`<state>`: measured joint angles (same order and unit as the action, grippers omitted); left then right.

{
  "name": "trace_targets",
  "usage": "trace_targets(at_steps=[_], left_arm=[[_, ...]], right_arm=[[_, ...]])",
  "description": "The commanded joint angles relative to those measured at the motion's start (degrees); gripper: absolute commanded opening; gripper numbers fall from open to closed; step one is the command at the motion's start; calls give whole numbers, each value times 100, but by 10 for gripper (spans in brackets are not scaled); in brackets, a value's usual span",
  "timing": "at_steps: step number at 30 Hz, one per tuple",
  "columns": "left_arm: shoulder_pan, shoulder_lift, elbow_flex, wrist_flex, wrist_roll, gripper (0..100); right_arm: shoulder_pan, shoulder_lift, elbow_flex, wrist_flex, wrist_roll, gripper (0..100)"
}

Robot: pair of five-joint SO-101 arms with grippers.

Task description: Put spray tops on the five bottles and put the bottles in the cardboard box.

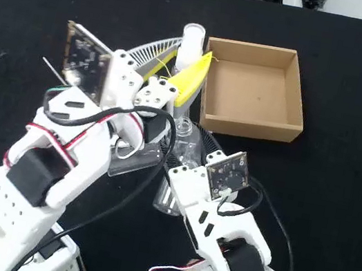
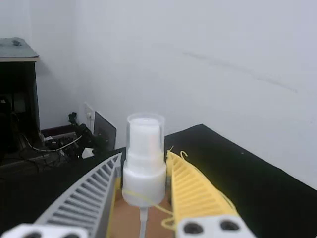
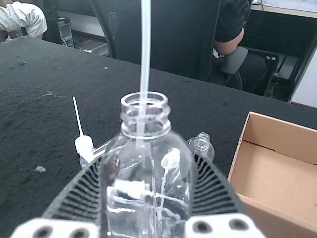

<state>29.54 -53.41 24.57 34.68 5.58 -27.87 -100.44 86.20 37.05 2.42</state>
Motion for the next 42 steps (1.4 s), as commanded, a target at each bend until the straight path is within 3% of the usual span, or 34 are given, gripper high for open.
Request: trace_targets(at_steps=[1, 4, 9, 16, 22, 27, 34, 42], left_arm=[[-22, -44, 171, 9, -35, 45], [22, -62, 435, 70, 0, 57], [-31, -70, 884, 70, 220, 184], [-40, -114, 919, 70, 413, 180], [-48, -985, 910, 545, 404, 182], [-646, -1662, 1077, 730, 404, 184], [-1332, -818, 1684, -246, 404, 184], [-673, -659, 1684, -26, 404, 184]], right_arm=[[-44, -92, -40, 53, -18, 57], [-44, -92, -40, 53, -18, 57], [-44, -101, -84, 193, -18, 57], [-44, -101, -84, 202, -18, 57], [-44, -101, -84, 202, -26, 57], [-44, -101, -92, 193, -53, 57], [-44, -101, -84, 202, -53, 57], [-44, -101, -84, 202, -26, 57]])
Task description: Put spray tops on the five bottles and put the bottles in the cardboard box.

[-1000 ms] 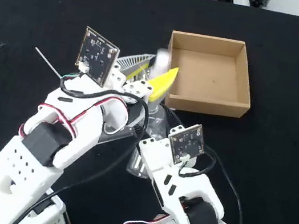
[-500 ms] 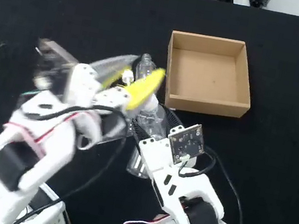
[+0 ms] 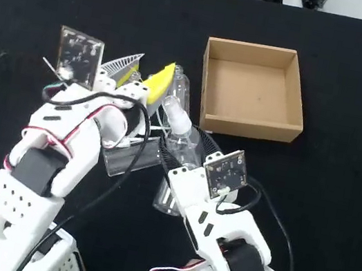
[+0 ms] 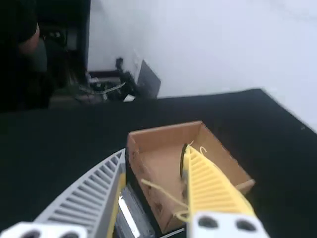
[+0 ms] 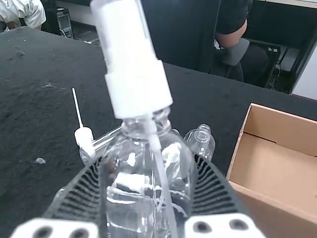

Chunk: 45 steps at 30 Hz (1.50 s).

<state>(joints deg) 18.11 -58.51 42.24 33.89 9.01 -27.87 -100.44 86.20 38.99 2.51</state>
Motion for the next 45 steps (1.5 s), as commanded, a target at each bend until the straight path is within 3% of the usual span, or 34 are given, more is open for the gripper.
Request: trace_targets(at_steps=[1, 7, 21, 28, 36, 45], left_arm=[[646, -229, -84, 158, 44, 184], [1007, -290, -31, 413, -747, 181], [1411, -352, -426, 431, -774, 180], [462, -290, -1262, 932, -747, 180], [-347, -290, -532, 941, -782, 181], [646, -352, -119, 941, -782, 181]], right_arm=[[-44, -101, -84, 9, -35, 57], [-44, -101, -92, 9, -35, 57], [-44, -101, -233, 18, -35, 57], [-44, -101, -224, 18, -35, 57], [-44, -101, -224, 18, -35, 57], [-44, -101, -233, 18, -44, 57]])
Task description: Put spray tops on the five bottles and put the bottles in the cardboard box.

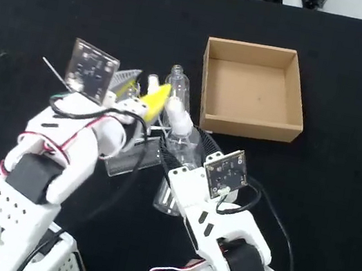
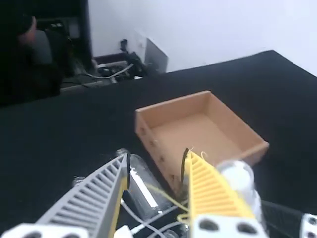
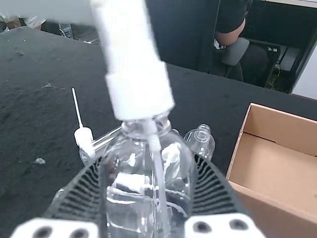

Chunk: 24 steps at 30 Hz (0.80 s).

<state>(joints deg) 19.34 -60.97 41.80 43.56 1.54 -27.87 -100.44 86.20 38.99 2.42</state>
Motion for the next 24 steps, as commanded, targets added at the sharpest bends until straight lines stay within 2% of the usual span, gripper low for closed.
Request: trace_targets(at_steps=[1, 12, 17, 20, 24], left_arm=[[611, -105, -84, -26, -35, 181], [611, -105, 154, 26, -44, 181], [-110, -105, -31, 9, -18, 181], [-514, -105, -31, 26, 0, 180], [-1059, -114, 435, 26, 9, 180]], right_arm=[[-44, -101, -233, 18, -35, 57], [-35, -101, -277, 88, -53, 57], [-35, -101, -857, 686, -62, 57], [0, -101, -919, 686, -62, 57], [563, -101, -910, 352, -413, 57]])
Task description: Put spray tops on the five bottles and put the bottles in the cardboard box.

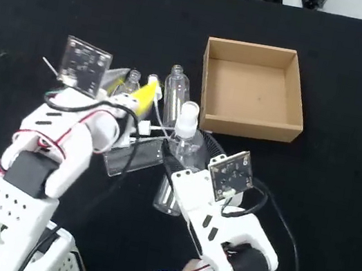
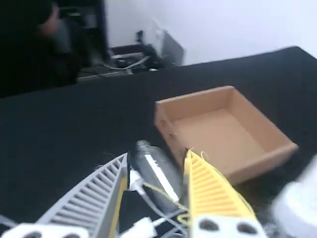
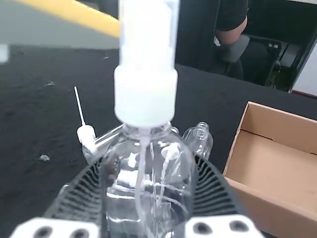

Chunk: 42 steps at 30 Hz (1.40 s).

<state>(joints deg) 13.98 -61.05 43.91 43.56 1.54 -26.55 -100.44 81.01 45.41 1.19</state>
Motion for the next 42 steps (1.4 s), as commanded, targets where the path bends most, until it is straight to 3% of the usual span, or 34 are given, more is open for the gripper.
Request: trace_targets(at_steps=[1, 6, 12, 21, 29, 37, 42], left_arm=[[-602, -105, 391, 26, 9, 180], [-760, -105, 1077, -26, 9, 180], [-734, -105, 1508, -88, 9, 180], [-725, -105, 2985, -1679, 9, 180], [-699, -105, 3653, -2435, 9, 180], [-699, -105, 3890, -2884, 9, 180], [-690, -97, 3899, -2989, 9, 180]], right_arm=[[659, -101, -400, -404, -431, 57], [1723, 13, -374, -1178, -774, 57], [1881, 927, -418, -2664, -905, 57], [1899, 4426, -1138, -5925, -897, 57], [1934, 7574, -2800, -6884, -897, 57], [2303, 9560, -3670, -8290, -888, 60], [2382, 10967, -4154, -9451, -264, 57]])
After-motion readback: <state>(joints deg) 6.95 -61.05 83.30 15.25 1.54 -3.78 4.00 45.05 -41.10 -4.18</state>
